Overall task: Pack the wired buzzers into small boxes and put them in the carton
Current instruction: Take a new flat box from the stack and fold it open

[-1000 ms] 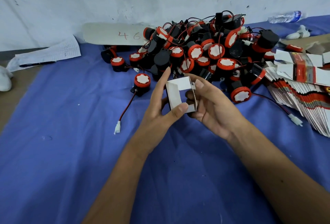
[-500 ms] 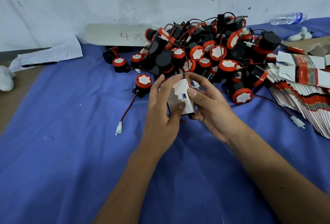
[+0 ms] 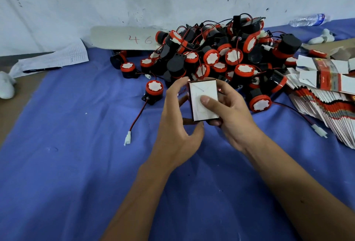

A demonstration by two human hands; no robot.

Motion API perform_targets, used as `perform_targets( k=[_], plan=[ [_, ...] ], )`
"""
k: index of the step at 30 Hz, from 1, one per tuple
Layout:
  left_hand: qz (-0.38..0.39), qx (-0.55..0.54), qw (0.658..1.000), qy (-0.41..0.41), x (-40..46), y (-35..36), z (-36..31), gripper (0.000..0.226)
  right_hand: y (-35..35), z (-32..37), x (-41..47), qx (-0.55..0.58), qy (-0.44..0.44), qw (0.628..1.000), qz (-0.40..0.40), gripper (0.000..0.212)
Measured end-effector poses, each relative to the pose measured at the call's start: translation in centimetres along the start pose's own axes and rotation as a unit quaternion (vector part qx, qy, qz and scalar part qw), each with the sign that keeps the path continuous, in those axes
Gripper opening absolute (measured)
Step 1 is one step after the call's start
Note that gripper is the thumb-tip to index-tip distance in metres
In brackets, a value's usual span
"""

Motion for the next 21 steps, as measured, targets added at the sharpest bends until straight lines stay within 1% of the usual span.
perform_targets(
  k=[1, 3, 5, 8, 10, 12, 13, 17, 19, 21],
  plan=[
    [0.012, 0.010, 1.000, -0.014, 0.0, 0.2, 0.4, 0.094, -0.2, 0.0, 0.0, 0.001, 0.001, 1.000, -0.001, 0.051],
    [0.019, 0.066, 0.997, -0.035, 0.0, 0.2, 1.1, 0.106, -0.1, -0.4, 0.1, 0.001, 0.009, 1.000, 0.012, 0.044],
    [-0.001, 0.112, 0.993, -0.035, 0.0, -0.2, 1.4, 0.107, 0.2, -0.8, 0.2, 0.004, 0.016, 0.999, 0.031, 0.039],
    [-0.034, 0.144, 0.989, -0.012, 0.0, -1.0, 1.3, 0.096, 0.2, -0.9, 0.2, -0.026, 0.011, 0.999, 0.035, 0.034],
    [-0.050, 0.165, 0.985, 0.001, 0.1, -1.5, 1.3, 0.088, -0.3, -0.5, 0.3, -0.134, -0.017, 0.991, 0.003, 0.031],
    [-0.068, 0.193, 0.979, 0.019, 0.1, -1.8, 1.0, 0.082, -0.6, 0.1, 0.2, -0.262, -0.051, 0.963, -0.033, 0.033],
    [-0.074, 0.202, 0.976, 0.024, 0.0, -1.9, 0.9, 0.079, -0.5, 0.2, 0.2, -0.293, -0.062, 0.953, -0.039, 0.034],
    [-0.086, 0.203, 0.975, 0.029, -0.1, -1.9, 0.6, 0.074, -0.1, 0.6, 0.0, -0.318, -0.080, 0.944, -0.046, 0.018],
    [-0.086, 0.197, 0.976, 0.028, -0.1, -1.9, 0.6, 0.074, 0.0, 0.8, -0.1, -0.339, -0.082, 0.935, -0.058, 0.012],
    [-0.088, 0.195, 0.976, 0.025, -0.2, -1.9, 0.5, 0.074, 0.3, 0.8, -0.1, -0.338, -0.082, 0.935, -0.069, 0.009]
  ],
)
Point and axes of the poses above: each hand's wrist, its own x-axis towards the middle knuckle, its own y-axis out of the palm, z = x × y, the point moved 7 cm from there along x, towards the middle knuckle, and after that the axes turned 4 degrees about z, right-handed, at the moved point
